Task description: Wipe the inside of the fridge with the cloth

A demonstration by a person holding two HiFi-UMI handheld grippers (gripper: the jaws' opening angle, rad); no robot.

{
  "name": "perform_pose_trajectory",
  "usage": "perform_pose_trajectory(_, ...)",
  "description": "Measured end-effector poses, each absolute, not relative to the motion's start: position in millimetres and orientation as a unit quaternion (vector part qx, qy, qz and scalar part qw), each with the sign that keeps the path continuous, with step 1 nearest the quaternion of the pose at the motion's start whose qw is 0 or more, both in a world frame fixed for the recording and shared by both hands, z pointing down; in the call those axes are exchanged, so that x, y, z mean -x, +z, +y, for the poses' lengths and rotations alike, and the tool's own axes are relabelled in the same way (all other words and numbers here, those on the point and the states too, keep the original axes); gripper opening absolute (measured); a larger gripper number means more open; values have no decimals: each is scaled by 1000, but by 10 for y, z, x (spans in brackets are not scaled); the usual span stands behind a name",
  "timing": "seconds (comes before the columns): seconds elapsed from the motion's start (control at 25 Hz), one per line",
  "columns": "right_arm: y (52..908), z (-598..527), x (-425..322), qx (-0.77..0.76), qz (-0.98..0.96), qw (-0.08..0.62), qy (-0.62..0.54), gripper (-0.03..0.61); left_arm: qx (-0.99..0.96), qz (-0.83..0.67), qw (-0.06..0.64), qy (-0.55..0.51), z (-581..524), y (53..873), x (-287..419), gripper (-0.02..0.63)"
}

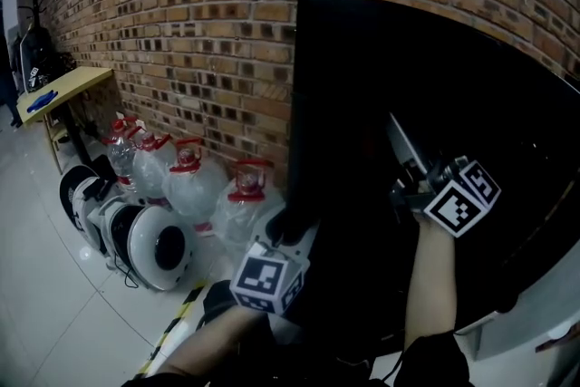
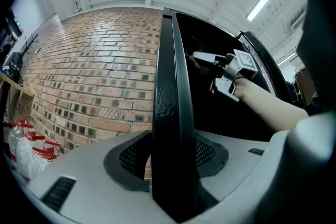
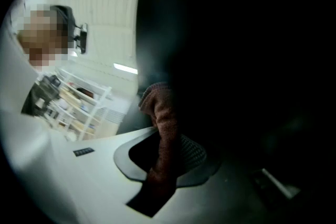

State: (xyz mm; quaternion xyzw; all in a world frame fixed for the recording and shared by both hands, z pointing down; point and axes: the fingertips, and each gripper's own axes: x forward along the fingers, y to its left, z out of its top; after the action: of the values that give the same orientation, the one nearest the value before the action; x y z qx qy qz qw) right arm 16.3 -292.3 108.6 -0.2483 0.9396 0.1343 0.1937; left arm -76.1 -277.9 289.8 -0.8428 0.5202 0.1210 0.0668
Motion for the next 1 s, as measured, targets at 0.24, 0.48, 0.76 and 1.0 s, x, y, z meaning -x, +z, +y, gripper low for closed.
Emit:
perform_pose_trajectory(0.24,1389,-2455,441,181,964,136,140,84,842,521,67,122,-2773,2900,765,190)
perform_pose_trajectory(0.48,1444,-2692,461,243,948,123,164,84,841,523,69,121,-2782,2903,771,190)
perform_pose_trajectory(0.76,1358,-2868,328,265,938,130,182,84,842,521,72,124,-2766,2913,766,190)
perform_pose_trajectory(1.0,1310,-3437,150,302,932,138,143,84,840,523,70,125,-2778,2890,768,190)
